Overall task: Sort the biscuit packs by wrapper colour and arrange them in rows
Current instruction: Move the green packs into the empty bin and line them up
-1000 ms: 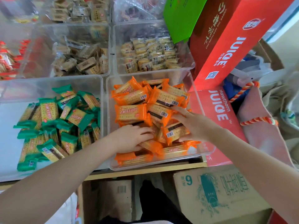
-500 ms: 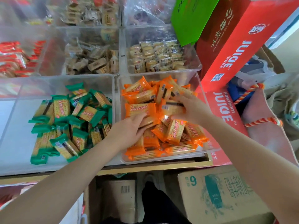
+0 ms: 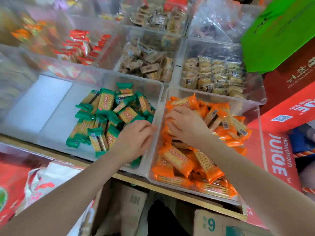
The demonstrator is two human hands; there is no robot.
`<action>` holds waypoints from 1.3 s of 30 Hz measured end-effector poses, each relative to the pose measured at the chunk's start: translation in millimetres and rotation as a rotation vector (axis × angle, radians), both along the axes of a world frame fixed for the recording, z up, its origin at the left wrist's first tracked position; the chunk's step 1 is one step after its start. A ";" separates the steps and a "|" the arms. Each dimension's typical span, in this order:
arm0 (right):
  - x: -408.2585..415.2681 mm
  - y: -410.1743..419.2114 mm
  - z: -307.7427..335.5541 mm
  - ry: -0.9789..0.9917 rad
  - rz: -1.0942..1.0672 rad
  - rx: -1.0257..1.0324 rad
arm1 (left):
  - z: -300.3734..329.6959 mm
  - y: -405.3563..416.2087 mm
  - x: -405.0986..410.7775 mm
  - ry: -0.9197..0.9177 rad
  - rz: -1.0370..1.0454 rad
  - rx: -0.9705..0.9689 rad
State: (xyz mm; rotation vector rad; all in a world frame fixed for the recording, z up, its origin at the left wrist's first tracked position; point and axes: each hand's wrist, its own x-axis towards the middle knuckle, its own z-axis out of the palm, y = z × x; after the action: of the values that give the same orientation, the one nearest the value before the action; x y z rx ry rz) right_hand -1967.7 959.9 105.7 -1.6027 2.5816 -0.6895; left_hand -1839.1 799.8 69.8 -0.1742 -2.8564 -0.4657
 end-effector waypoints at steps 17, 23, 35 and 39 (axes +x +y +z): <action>39.5 -160.8 -60.1 -0.051 -0.126 0.685 | -30.1 -153.5 24.6 -0.466 0.195 -0.075; 75.9 -150.8 -62.2 -0.079 0.069 0.574 | -37.5 -176.1 13.8 -0.285 -0.153 -0.124; 33.3 -172.6 -75.0 -0.139 -0.124 0.526 | -26.5 -184.6 24.4 -0.602 -0.268 -0.278; 39.3 -189.3 -75.2 0.133 -0.143 0.666 | -25.2 -191.4 33.6 -0.610 -0.251 -0.239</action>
State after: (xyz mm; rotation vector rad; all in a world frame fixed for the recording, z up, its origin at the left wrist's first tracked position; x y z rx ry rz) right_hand -1928.4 770.6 30.5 -1.2804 2.6098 0.2793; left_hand -1805.5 608.4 44.6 -0.5189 -3.5081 -0.2469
